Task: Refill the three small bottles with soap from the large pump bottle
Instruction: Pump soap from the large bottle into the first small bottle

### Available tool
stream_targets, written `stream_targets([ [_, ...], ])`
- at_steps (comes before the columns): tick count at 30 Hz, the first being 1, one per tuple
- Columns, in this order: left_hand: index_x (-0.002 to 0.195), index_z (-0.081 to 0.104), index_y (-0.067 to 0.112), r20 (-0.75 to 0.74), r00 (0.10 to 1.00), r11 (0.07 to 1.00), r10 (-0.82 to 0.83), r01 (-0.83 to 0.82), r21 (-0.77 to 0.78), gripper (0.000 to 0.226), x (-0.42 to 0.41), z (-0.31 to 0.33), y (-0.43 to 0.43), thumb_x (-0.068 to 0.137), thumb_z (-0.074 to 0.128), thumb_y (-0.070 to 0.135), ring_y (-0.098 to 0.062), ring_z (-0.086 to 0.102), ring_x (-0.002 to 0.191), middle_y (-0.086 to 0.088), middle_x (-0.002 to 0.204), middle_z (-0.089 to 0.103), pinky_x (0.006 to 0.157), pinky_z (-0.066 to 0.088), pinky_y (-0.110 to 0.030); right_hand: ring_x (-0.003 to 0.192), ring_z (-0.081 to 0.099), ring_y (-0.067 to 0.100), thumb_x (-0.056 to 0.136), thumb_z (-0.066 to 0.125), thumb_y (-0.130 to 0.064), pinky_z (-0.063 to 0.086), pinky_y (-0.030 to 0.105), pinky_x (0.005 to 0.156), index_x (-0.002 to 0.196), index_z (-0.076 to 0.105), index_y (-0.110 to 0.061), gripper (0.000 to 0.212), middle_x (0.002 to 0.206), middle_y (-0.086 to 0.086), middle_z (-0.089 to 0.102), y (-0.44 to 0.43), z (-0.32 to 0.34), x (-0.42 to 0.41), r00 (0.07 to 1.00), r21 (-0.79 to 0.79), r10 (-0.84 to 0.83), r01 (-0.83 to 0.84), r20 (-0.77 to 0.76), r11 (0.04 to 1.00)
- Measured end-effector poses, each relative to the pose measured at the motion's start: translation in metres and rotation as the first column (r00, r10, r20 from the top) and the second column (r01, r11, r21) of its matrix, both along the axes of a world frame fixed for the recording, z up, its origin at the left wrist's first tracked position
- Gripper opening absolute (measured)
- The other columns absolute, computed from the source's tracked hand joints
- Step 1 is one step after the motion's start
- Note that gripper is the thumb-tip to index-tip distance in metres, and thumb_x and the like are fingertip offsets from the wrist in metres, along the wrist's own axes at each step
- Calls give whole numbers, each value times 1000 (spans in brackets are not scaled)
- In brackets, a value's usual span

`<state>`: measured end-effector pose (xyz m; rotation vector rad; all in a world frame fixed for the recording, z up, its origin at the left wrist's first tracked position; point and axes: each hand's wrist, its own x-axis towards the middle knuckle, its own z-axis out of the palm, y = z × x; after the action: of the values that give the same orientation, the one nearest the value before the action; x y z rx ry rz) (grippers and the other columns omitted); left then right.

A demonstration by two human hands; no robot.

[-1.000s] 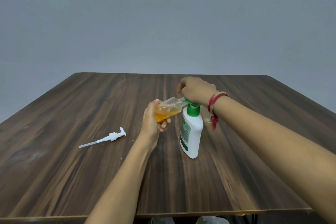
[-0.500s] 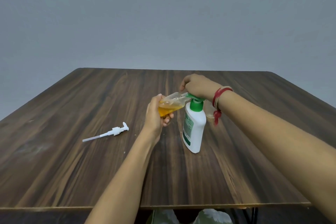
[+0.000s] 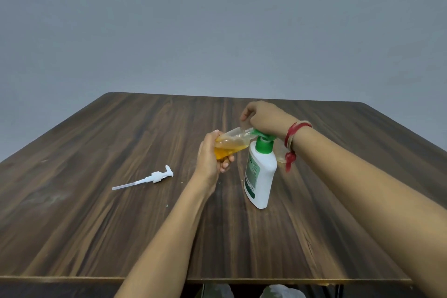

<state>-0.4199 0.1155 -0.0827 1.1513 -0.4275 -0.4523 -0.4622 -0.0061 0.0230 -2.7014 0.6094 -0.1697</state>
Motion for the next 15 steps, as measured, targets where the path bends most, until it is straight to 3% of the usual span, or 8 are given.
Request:
stream_targets([
  [4, 79, 54, 8, -6, 1000, 999, -14, 13, -30, 42, -1, 1, -1, 99, 29, 35, -7, 34, 33, -3, 46, 50, 34, 24, -17, 93, 52, 19, 85, 37, -4, 40, 49, 100, 96, 55, -29, 33, 101, -6, 50, 2, 5, 0, 1000, -42, 6, -6, -18, 999],
  [6, 76, 55, 8, 4, 1000, 1000, -6, 6, -22, 43, 0, 1, -1, 98, 29, 34, -7, 34, 33, -3, 46, 50, 34, 24, -17, 95, 51, 19, 85, 35, -5, 40, 45, 99, 99, 55, -30, 35, 103, -7, 49, 0, 4, 1, 1000, -31, 5, -5, -2, 999],
  [10, 75, 56, 11, -12, 1000, 1000, 2, -2, -24, 41, 1, 0, 0, 98, 30, 34, -7, 34, 33, -3, 45, 49, 34, 23, -17, 79, 50, 16, 87, 36, -3, 44, 34, 82, 105, 60, -22, 35, 100, -2, 51, 2, 0, 0, 999, 48, 42, -42, 0, 998],
  [13, 78, 56, 9, 0, 1000, 1000, -14, 14, -28, 42, -1, 0, -2, 98, 29, 34, -8, 34, 33, -3, 47, 50, 34, 24, -17, 79, 51, 16, 86, 36, -3, 44, 38, 88, 102, 58, -26, 35, 101, -4, 49, -1, 2, 1, 999, 9, 23, -23, 35, 1000],
  [15, 78, 55, 9, -4, 1000, 1000, 4, -4, -15, 41, 1, 0, -1, 98, 29, 33, -8, 34, 33, -3, 45, 49, 34, 23, -17, 76, 51, 14, 87, 35, -2, 45, 34, 83, 103, 60, -22, 36, 101, 0, 54, -1, -3, 1, 998, 63, 31, -34, 49, 997],
])
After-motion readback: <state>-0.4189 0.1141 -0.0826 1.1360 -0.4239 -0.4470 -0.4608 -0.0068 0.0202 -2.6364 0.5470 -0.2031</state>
